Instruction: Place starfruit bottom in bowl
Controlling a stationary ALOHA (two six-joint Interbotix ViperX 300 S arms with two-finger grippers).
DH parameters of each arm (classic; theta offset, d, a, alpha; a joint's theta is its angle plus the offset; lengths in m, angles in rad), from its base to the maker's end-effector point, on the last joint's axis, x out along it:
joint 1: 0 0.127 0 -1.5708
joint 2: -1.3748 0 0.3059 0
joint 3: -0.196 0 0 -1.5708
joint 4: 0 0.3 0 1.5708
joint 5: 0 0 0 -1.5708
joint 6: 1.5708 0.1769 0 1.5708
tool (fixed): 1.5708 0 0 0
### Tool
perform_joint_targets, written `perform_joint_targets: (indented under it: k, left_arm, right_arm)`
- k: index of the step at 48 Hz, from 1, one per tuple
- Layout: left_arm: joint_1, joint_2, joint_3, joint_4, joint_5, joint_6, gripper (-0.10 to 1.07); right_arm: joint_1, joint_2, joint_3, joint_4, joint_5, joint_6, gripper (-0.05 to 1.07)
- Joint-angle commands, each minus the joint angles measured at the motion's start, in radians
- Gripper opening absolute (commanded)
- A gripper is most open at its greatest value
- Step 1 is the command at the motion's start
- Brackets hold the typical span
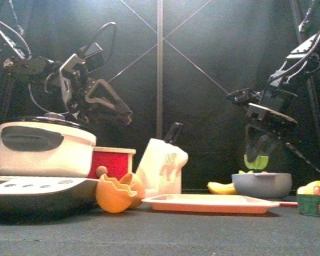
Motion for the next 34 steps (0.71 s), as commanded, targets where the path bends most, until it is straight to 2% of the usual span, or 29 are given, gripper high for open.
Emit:
perform_joint_targets:
  k: [1,14,26,34]
  left_arm:
    - [0.003,-0.002,-0.018,-0.002,-0.009,0.002,0.69]
    - [0.003,-0.003,-0.017,-0.002,-0.009,0.002,0.69]
    - [0.003,-0.003,-0.014,-0.002,-0.009,0.002,0.69]
    - [0.003,-0.002,-0.012,-0.002,-0.009,0.002,0.69]
  right_arm:
    - [-0.009,0.014,-0.012,0.005,-0.008,0.003,0.78]
    - [-0.018,0.06,-0.018,0.002,-0.034,0.002,0.79]
    - [-0.04,0.063,-0.02,0.003,-0.08,0.003,0.8]
    - [-0.043,0.063,-0.02,0.003,-0.083,0.002,0.85]
